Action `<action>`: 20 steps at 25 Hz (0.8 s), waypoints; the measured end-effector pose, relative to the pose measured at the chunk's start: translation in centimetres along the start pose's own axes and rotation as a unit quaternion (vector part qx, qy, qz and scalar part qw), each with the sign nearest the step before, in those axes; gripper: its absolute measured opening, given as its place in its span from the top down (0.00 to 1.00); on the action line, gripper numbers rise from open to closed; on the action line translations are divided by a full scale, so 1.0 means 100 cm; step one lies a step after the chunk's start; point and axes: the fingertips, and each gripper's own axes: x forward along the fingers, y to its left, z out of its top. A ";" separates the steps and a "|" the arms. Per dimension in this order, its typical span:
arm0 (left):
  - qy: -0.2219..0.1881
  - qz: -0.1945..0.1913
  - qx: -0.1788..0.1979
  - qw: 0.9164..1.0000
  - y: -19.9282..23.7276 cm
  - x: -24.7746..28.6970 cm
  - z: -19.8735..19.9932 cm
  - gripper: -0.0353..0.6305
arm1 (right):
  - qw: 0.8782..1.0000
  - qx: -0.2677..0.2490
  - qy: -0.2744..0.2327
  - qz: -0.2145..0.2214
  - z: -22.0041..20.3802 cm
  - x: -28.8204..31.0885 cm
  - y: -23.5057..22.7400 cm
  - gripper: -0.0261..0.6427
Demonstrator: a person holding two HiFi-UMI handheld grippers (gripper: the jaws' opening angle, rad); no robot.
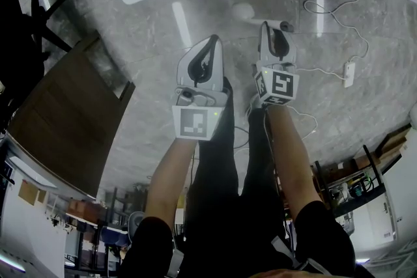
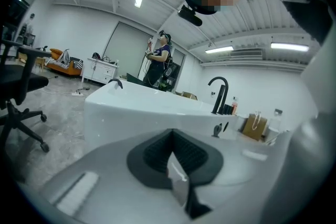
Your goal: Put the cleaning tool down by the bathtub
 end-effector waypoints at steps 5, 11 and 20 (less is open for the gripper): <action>0.001 0.004 0.002 1.000 0.008 0.009 -0.003 0.94 | 1.000 0.000 0.003 -0.002 -0.004 0.005 -0.001 0.83; 0.001 0.006 0.007 1.000 0.017 0.020 -0.005 0.94 | 1.000 0.000 0.008 0.000 -0.010 0.011 0.003 0.83; 0.001 0.003 0.009 1.000 0.020 0.033 -0.011 0.94 | 1.000 -0.002 0.011 -0.003 -0.018 0.018 0.001 0.83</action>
